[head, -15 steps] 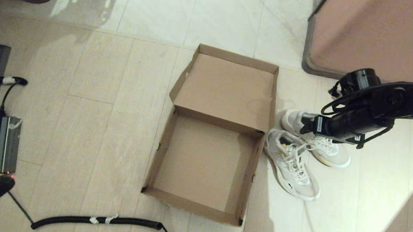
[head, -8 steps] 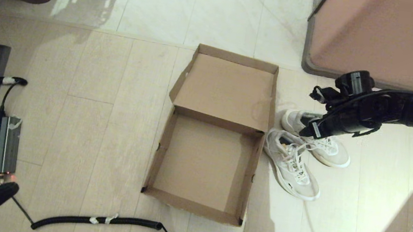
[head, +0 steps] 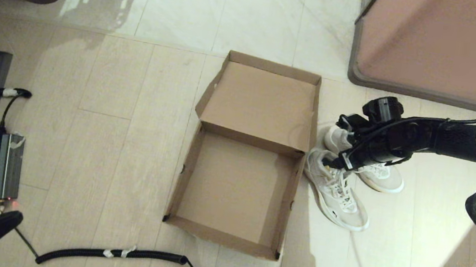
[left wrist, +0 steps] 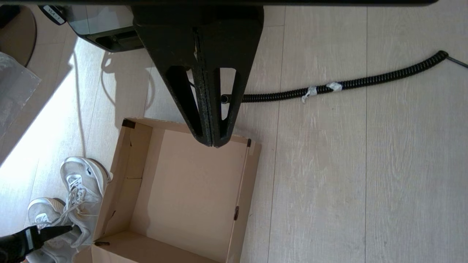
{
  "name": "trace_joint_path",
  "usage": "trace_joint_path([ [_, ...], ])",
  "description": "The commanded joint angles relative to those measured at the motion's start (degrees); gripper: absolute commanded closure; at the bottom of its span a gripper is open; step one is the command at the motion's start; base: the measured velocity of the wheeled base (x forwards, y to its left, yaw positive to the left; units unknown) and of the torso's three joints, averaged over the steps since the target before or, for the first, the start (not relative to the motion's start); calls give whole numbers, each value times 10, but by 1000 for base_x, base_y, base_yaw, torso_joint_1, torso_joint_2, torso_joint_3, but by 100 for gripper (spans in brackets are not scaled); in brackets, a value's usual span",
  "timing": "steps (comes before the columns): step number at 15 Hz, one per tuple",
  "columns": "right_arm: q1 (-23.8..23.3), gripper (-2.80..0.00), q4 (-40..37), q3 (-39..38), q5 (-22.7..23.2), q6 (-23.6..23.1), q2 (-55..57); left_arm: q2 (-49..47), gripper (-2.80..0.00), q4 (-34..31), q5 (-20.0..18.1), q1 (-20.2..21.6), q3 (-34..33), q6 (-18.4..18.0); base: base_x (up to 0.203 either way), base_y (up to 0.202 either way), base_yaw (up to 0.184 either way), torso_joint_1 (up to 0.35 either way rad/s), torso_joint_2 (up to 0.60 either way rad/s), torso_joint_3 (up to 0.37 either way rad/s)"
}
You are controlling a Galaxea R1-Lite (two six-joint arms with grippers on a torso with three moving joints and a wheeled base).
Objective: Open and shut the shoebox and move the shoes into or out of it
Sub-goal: Put the shoes into the shoe box
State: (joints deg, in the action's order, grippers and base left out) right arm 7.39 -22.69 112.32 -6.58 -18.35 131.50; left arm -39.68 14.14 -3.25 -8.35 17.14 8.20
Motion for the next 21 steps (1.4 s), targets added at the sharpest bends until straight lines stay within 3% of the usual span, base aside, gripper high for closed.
trace_joint_path([
  [1, 4, -280, 1, 0, -1, -1, 14, -2, 0, 1, 0, 0, -2, 1, 0, 0, 0, 0, 0, 0],
  [5, 7, -280, 95, 0, -13, -1, 57, -1, 0, 2, 3, 0, -3, -1, 0, 0, 0, 0, 0, 0],
  [9, 5, -280, 115, 0, -23, 2, 78, -2, 0, 2, 3, -1, -3, -1, 0, 0, 0, 0, 0, 0],
  [10, 3, 0, 119, 0, -23, 3, 82, -2, 0, 1, 3, -2, -3, -1, 0, 0, 0, 0, 0, 0],
  [17, 0, 0, 110, -4, -21, 6, 63, -3, 0, 1, 2, -4, -4, -1, 0, 0, 0, 0, 0, 0],
  [21, 1, 0, 27, -24, -13, 28, -20, -2, 0, 3, 0, -4, -3, 1, 0, 0, 0, 0, 0, 0],
])
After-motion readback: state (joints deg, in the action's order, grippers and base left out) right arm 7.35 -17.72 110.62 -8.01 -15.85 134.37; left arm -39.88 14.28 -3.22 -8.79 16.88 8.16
